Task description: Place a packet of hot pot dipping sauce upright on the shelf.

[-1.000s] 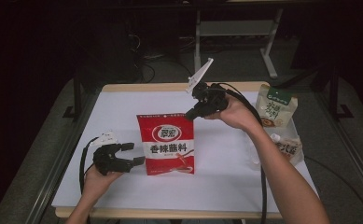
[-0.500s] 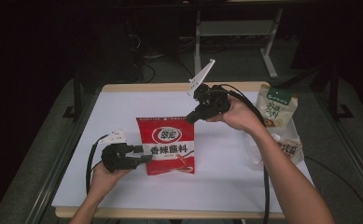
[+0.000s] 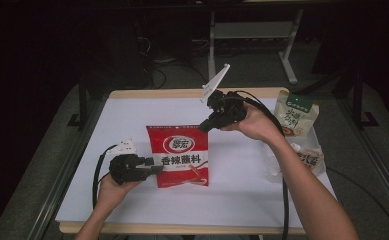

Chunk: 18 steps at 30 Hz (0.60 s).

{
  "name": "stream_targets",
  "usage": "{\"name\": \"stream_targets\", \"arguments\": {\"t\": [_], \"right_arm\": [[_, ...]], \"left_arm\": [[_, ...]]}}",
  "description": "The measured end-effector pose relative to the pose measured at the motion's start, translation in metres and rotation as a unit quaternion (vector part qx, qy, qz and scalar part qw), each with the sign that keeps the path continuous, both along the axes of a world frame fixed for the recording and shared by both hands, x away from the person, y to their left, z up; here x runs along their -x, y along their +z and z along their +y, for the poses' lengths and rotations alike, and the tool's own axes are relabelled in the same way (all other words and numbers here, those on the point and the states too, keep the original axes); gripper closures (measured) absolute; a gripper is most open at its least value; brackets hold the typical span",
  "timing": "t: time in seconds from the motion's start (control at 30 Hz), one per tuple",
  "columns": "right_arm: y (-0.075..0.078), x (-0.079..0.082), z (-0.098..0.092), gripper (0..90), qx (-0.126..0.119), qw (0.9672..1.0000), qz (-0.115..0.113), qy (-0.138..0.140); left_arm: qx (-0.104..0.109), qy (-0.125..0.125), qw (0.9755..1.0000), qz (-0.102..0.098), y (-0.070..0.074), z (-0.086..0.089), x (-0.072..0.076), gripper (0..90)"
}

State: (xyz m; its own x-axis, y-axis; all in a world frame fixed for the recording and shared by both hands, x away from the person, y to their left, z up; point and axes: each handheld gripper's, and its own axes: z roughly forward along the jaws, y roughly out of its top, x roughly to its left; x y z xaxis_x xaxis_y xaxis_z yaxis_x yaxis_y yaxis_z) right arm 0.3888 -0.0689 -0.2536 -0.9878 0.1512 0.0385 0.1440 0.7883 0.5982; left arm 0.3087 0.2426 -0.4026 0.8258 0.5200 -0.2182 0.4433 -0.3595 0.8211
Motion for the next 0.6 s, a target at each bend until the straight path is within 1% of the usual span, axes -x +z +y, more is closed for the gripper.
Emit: {"name": "stream_targets", "arguments": {"t": [0.17,0.43,0.53,0.6], "right_arm": [[0.0000,0.0006,0.0002,90.0,0.001,1.0000,0.001,-0.002],[0.0000,0.0009,-0.0001,89.9,-0.001,1.0000,0.001,0.001],[0.0000,0.0017,-0.0003,89.7,-0.001,1.0000,0.001,0.003],[-0.0002,0.0020,-0.0006,88.6,-0.001,1.0000,0.002,0.002]], "left_arm": [[-0.001,0.000,1.0000,0.001,-0.0001,-0.0012,0.0007,60.3],[-0.001,-0.001,1.0000,-0.003,-0.0002,-0.0024,0.0008,64.7],[-0.002,-0.001,1.0000,-0.005,0.0002,-0.0020,0.0012,68.9],[-0.005,-0.001,0.9999,-0.010,0.0007,-0.0019,0.0020,73.8]]}}
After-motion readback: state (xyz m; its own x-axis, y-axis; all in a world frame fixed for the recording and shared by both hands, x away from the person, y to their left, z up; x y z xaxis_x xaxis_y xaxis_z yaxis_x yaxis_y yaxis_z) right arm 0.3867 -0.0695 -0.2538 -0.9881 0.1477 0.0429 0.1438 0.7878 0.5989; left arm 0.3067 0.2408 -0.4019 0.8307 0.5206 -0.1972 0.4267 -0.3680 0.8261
